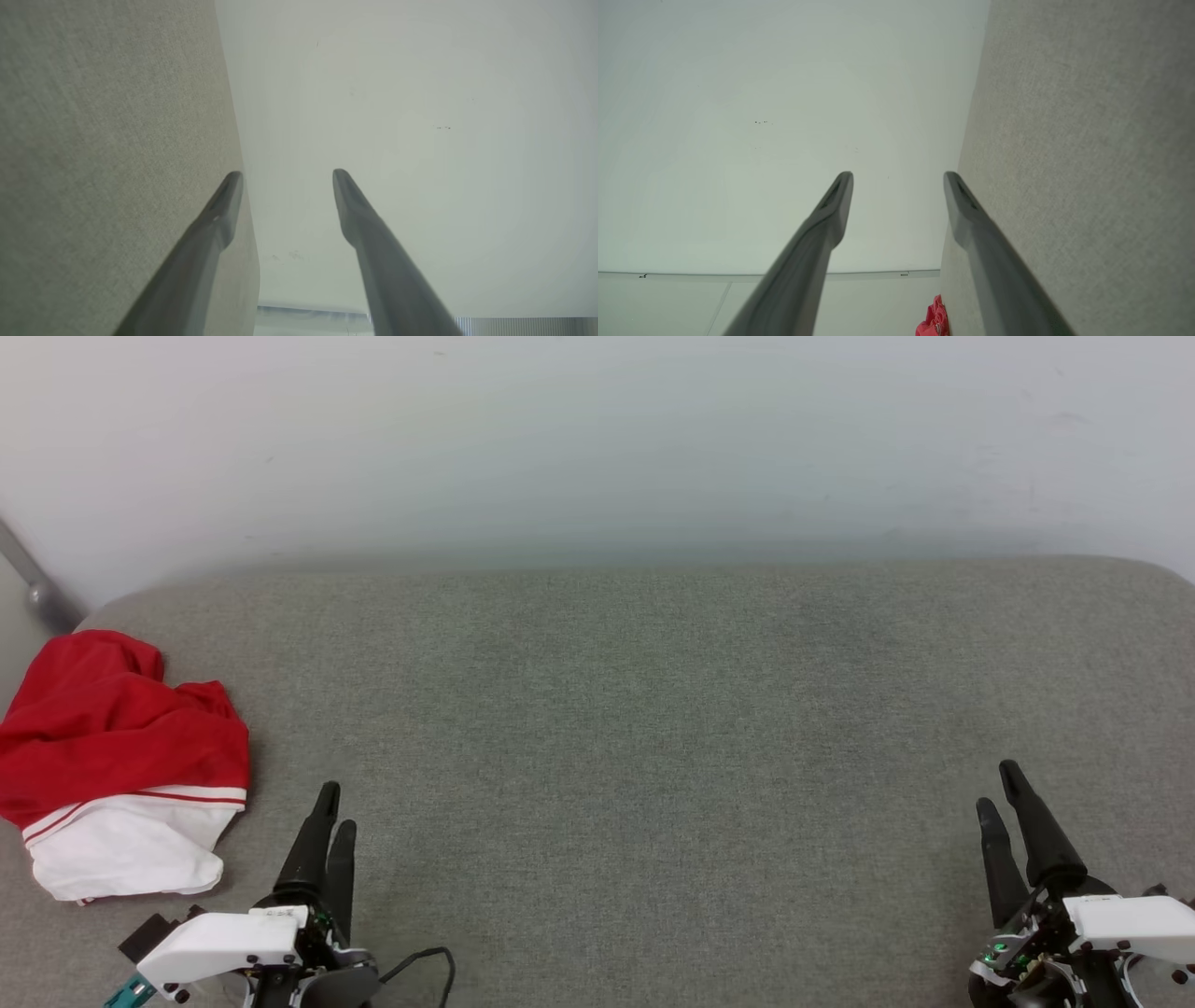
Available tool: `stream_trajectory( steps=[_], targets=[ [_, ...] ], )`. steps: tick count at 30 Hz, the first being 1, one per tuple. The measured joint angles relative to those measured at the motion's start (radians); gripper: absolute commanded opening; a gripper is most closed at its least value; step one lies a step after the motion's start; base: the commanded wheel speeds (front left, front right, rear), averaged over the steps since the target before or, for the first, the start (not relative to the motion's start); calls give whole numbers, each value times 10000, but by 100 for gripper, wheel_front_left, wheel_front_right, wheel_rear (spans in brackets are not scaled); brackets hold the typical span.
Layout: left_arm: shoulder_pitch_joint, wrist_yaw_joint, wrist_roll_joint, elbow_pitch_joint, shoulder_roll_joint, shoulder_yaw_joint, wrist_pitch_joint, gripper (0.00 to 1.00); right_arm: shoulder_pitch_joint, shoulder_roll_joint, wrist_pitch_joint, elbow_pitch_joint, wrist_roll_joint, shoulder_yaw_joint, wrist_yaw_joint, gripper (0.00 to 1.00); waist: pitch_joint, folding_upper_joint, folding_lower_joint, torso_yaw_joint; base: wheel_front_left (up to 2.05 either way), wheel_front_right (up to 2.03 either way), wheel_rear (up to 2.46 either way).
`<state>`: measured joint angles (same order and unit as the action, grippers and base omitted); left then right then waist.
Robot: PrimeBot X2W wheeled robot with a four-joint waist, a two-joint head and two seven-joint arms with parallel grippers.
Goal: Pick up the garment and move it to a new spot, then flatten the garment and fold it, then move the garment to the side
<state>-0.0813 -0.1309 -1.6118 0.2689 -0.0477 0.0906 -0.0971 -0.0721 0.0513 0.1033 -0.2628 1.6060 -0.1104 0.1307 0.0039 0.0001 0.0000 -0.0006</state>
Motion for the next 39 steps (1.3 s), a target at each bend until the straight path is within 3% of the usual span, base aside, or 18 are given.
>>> stream_trajectory(
  steps=[11, 19, 29, 39],
  targets=[
    [-67, 2, 420, -424, 2, -531, 562, 100, 1, 127, -545, 399, -546, 349, 0, 100, 11, 0, 0, -6, 0, 0, 0],
    [-68, 2, 1440, -842, 2, -763, 890, 100, -1, 384, -961, 660, -1626, 640, 0, 100, 5, 0, 0, 5, 0, 0, 0],
    [-66, 2, 3651, -1049, 0, -934, 1281, 100, -2, 466, -1346, 1001, -3768, 905, 0, 100, -16, 0, 0, 39, 0, 0, 0],
    [-67, 90, 6560, -1118, -4, -1076, 1630, 100, -1, 483, -1423, 1233, -6404, 972, 0, 100, -22, 0, 0, 76, 0, 0, 0]
  ],
)
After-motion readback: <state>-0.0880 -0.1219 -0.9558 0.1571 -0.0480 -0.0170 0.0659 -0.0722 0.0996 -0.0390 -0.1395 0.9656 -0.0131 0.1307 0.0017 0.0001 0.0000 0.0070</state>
